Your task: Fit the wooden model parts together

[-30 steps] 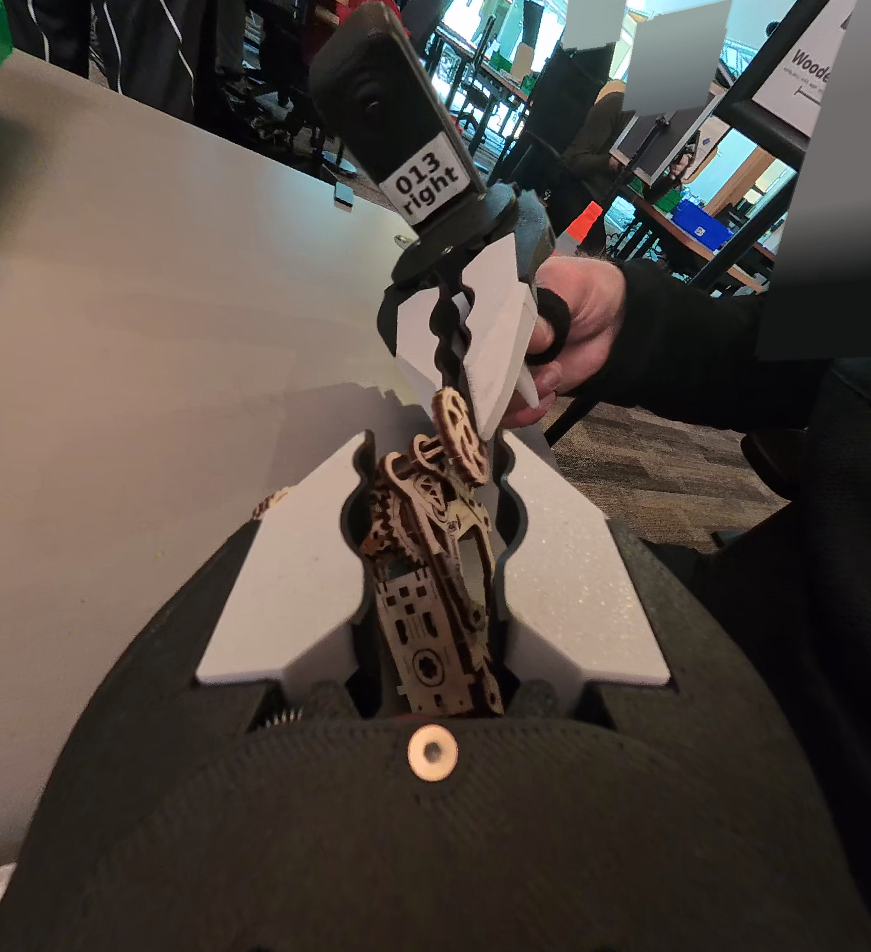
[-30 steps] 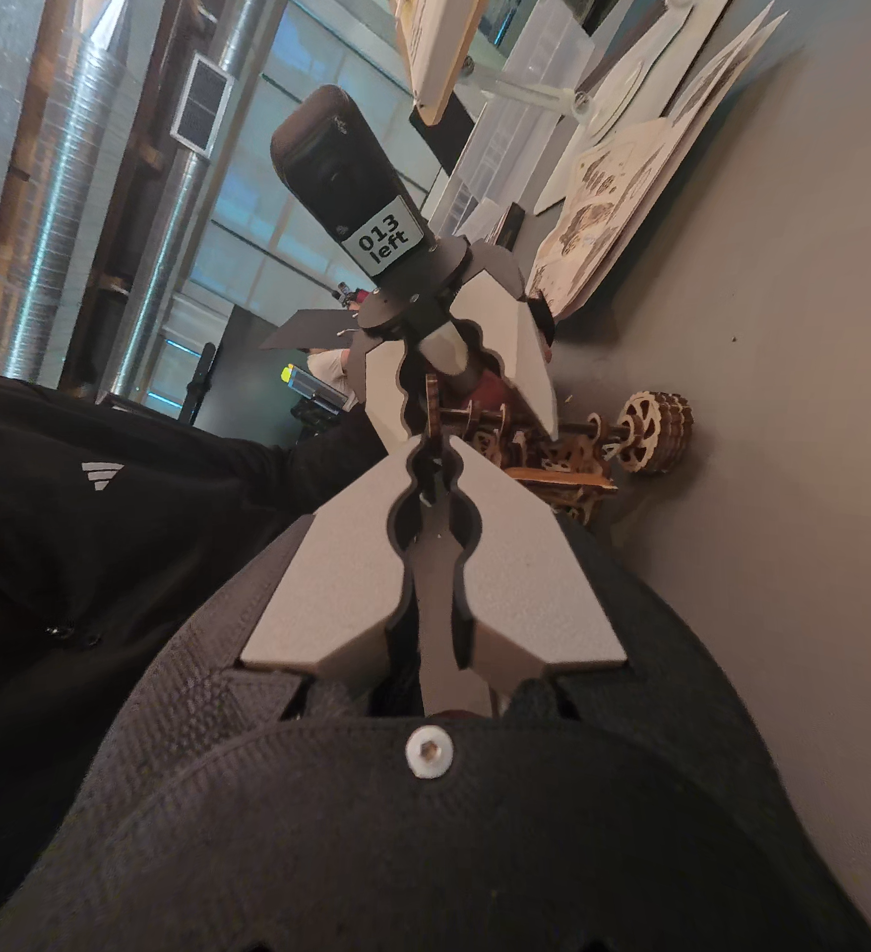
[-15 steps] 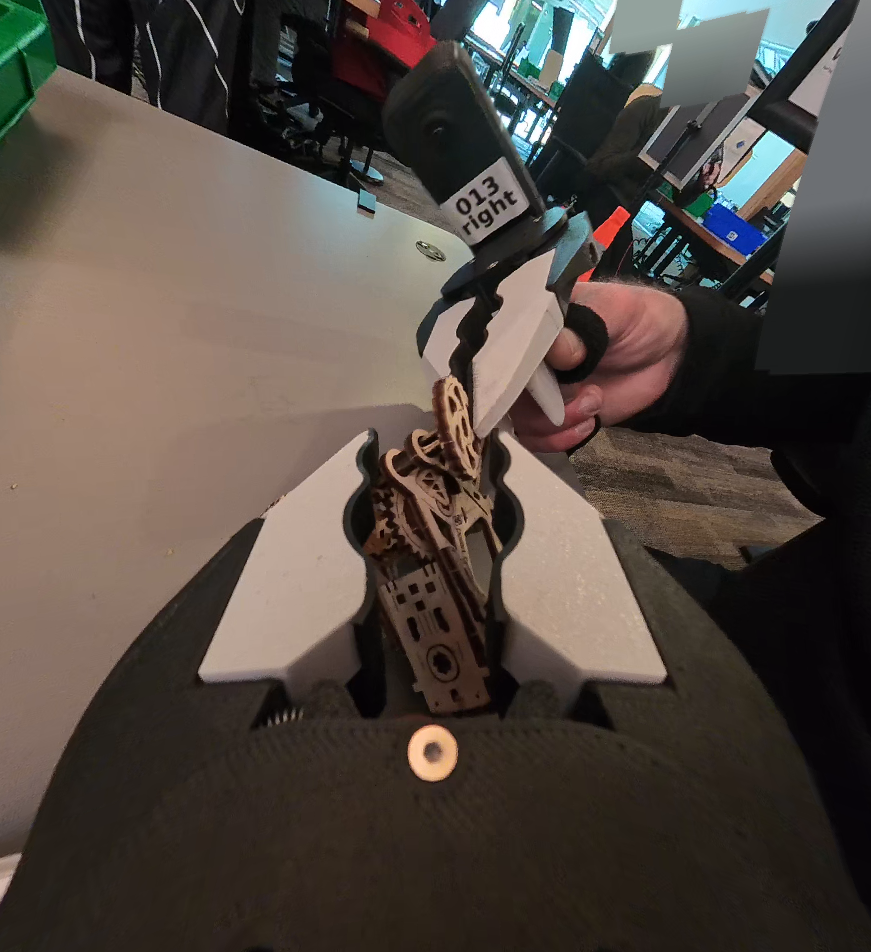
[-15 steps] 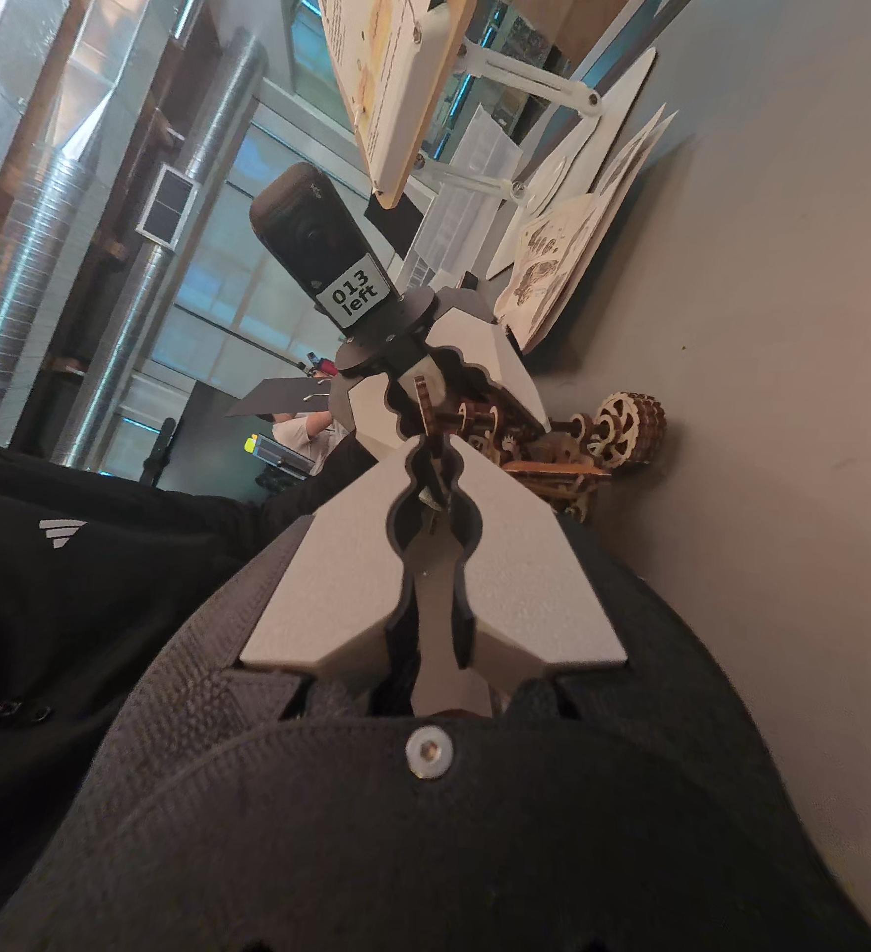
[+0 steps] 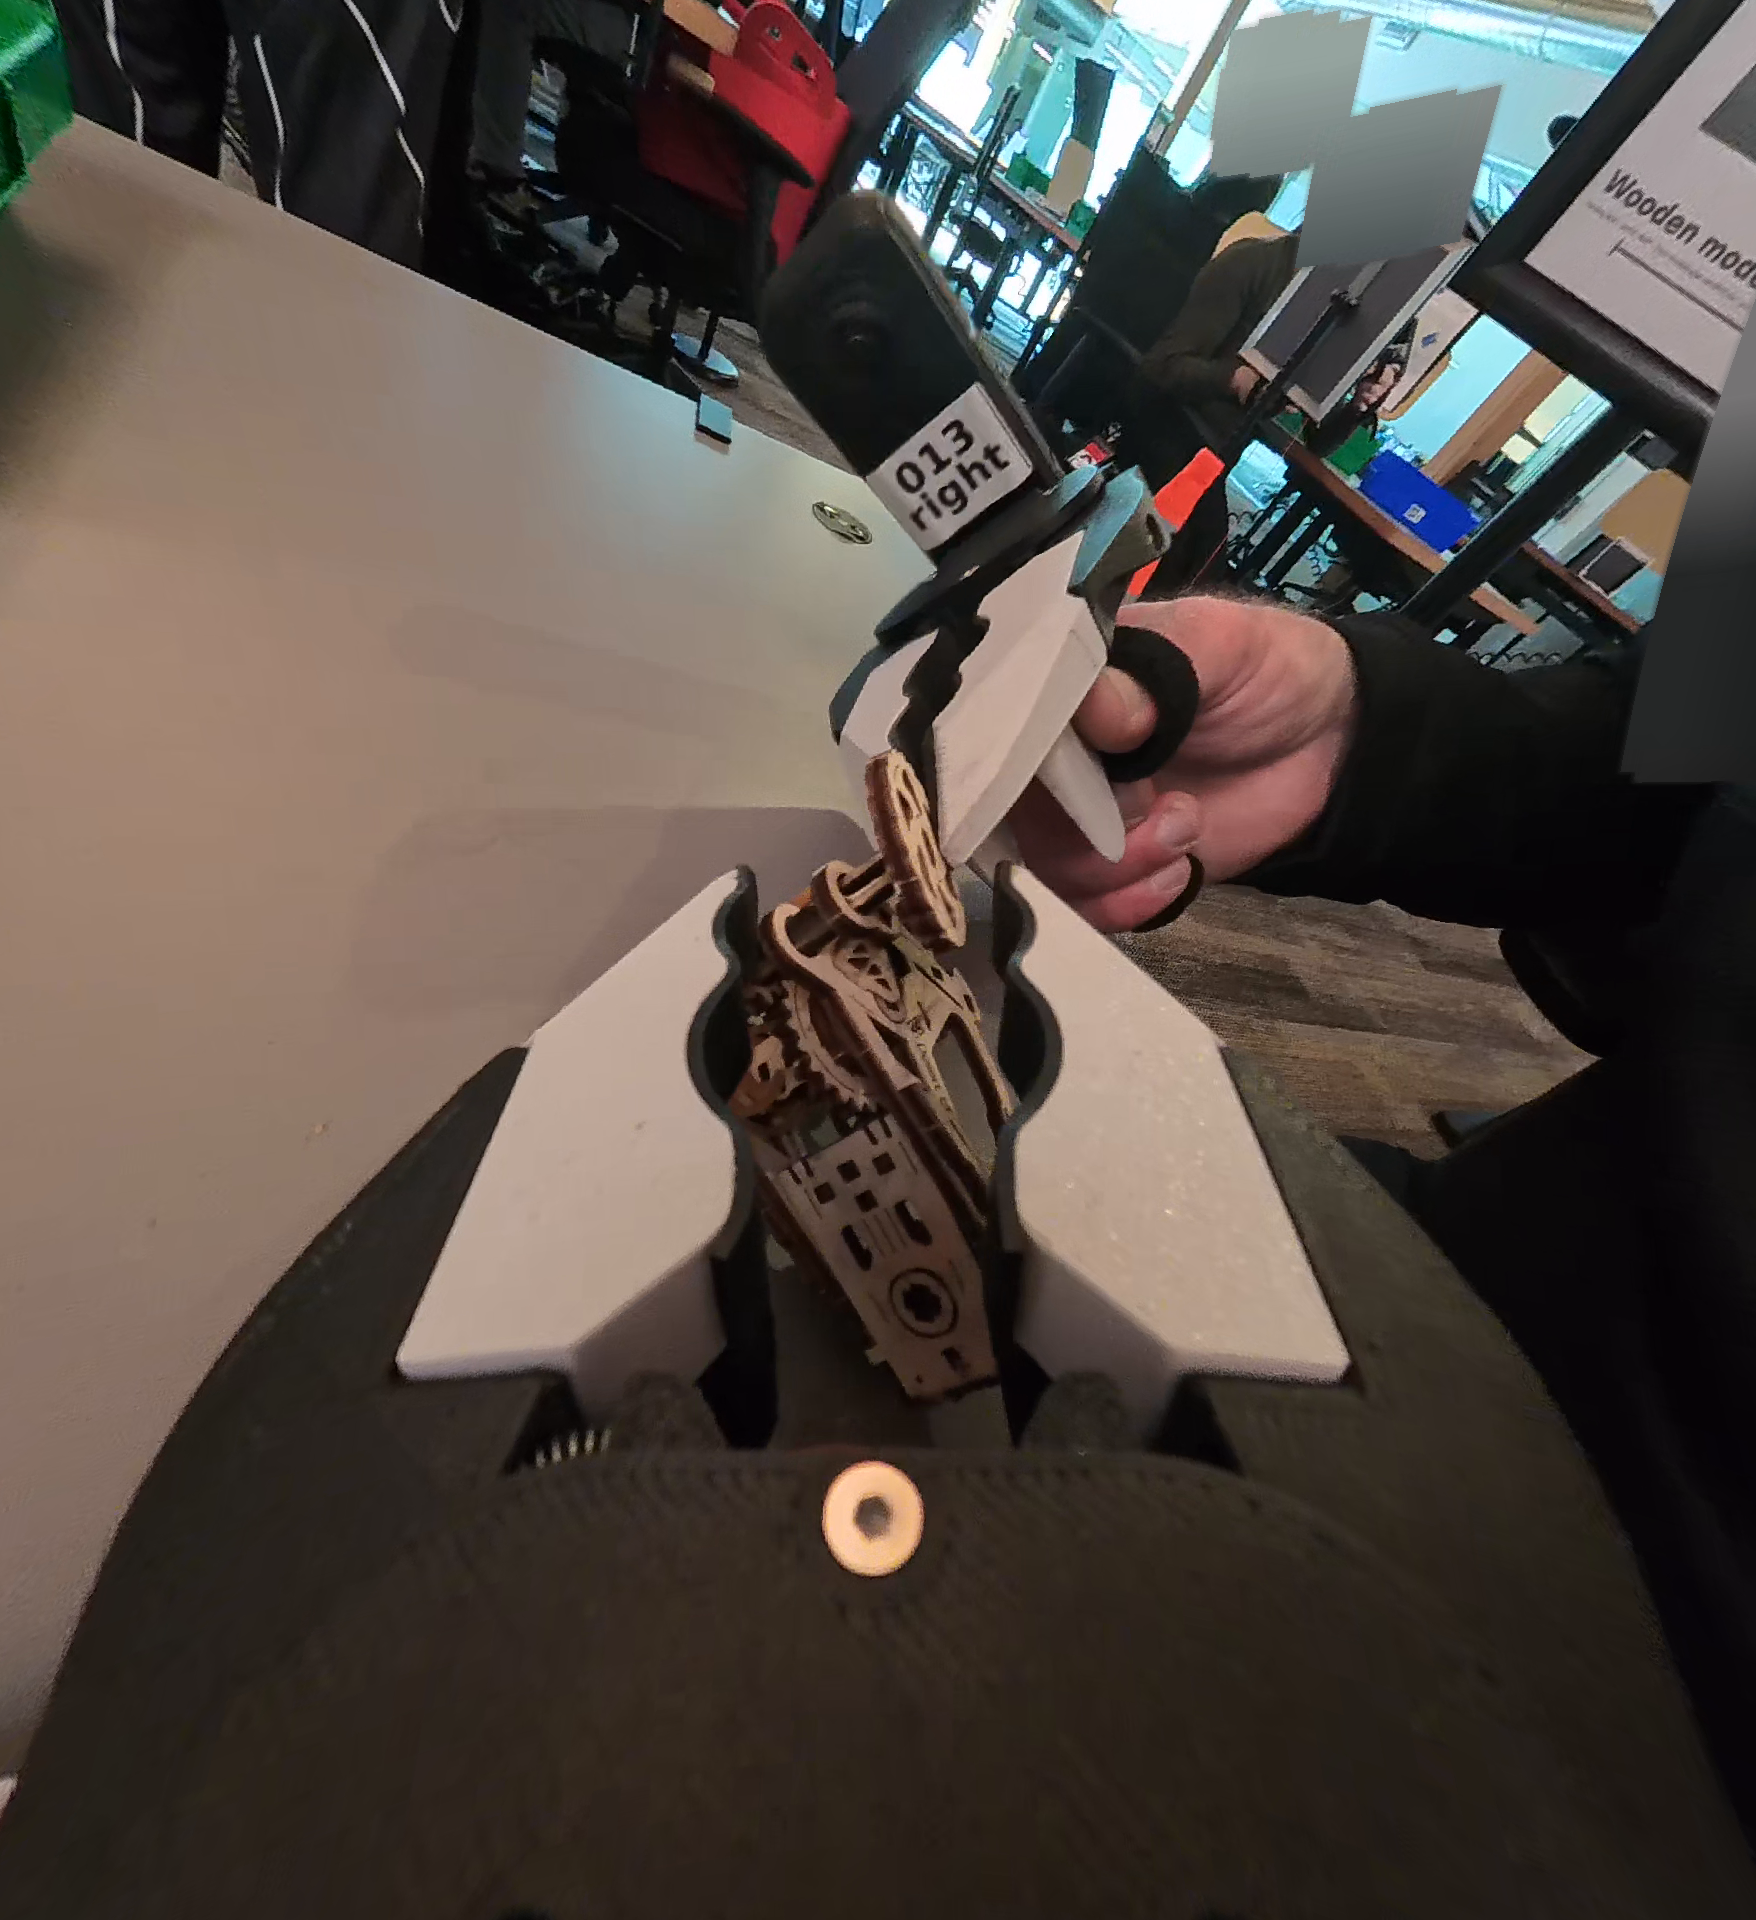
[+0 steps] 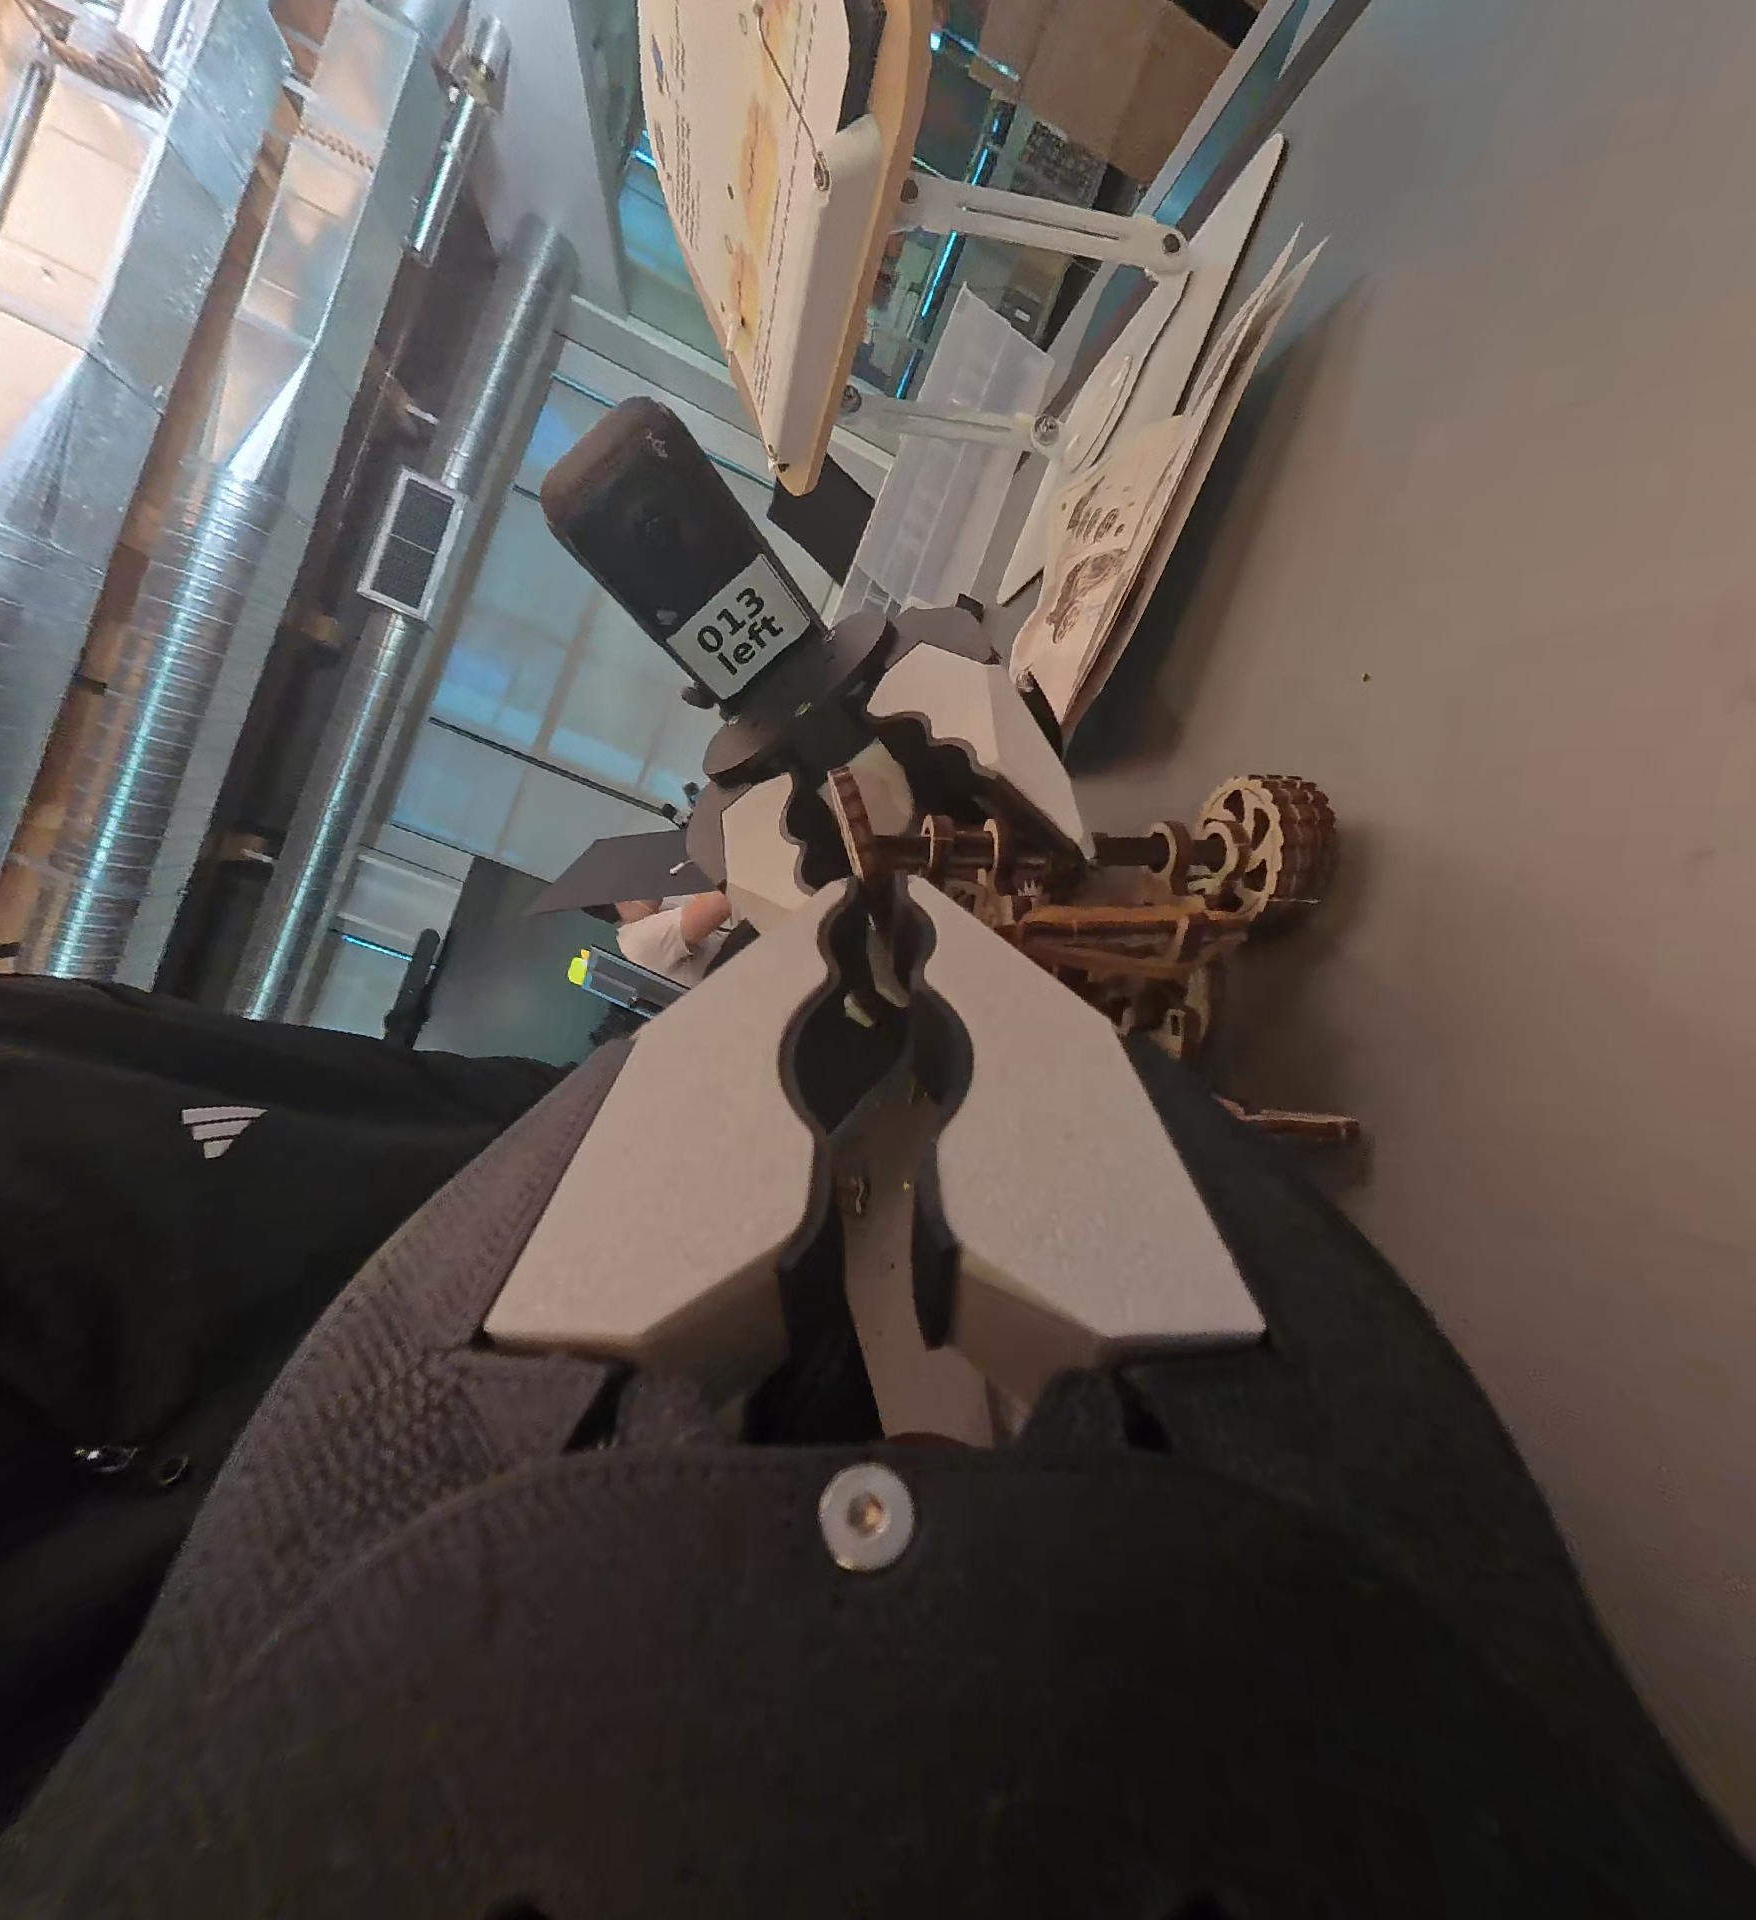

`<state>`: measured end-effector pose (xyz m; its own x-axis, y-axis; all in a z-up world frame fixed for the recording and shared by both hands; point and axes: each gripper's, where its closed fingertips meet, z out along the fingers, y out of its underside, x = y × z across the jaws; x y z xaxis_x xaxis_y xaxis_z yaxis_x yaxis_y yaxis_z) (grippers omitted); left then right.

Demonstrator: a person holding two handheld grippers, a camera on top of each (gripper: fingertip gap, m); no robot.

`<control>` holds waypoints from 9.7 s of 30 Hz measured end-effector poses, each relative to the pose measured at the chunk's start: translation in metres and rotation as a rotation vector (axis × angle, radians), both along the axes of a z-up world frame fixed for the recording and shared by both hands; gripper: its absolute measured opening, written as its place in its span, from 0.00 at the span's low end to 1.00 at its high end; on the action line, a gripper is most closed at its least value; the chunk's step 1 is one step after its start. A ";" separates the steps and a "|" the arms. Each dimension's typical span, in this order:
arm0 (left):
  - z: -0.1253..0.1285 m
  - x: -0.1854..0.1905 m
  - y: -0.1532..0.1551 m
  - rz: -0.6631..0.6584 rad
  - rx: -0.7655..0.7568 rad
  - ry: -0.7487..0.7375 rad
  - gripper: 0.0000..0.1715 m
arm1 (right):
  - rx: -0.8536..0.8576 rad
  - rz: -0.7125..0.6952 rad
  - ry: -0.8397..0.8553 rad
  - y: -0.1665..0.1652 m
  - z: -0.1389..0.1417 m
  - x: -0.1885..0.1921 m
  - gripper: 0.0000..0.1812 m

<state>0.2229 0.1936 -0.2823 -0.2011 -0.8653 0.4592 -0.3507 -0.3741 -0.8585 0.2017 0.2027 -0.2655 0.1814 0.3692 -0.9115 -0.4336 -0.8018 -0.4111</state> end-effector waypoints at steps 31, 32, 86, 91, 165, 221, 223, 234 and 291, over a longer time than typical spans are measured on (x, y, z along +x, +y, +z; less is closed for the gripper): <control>-0.004 0.004 0.000 0.015 0.036 0.021 0.16 | 0.044 0.058 -0.050 0.004 0.010 0.005 0.05; -0.004 0.005 0.000 0.017 0.043 0.021 0.16 | 0.050 0.064 -0.052 0.005 0.012 0.005 0.04; 0.005 0.005 -0.010 -0.046 0.019 -0.024 0.22 | -0.032 0.146 0.124 0.000 0.007 0.008 0.01; 0.006 0.005 -0.012 -0.064 0.018 -0.025 0.23 | -0.011 0.155 0.146 -0.001 0.011 0.008 0.01; 0.004 -0.006 0.000 -0.075 0.059 -0.036 0.09 | 0.092 0.360 0.089 -0.002 0.004 0.008 0.01; 0.004 0.000 -0.005 -0.098 0.083 -0.015 0.09 | 0.441 0.304 -0.768 -0.041 -0.030 0.038 0.12; 0.004 0.000 -0.006 -0.099 0.086 -0.012 0.09 | 0.391 0.280 -0.743 -0.044 -0.031 0.041 0.12; 0.004 0.000 -0.008 -0.101 0.083 -0.018 0.09 | 0.116 0.242 -0.470 -0.051 -0.047 0.032 0.07; 0.012 0.012 -0.032 -0.318 0.542 0.001 0.03 | -0.011 0.056 0.010 -0.051 -0.003 0.051 0.01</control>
<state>0.2351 0.1619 -0.2703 -0.4865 -0.8733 -0.0275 -0.3742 0.2367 -0.8966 0.2527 0.1518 -0.2689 0.1514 0.3682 -0.9173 -0.3923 -0.8295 -0.3977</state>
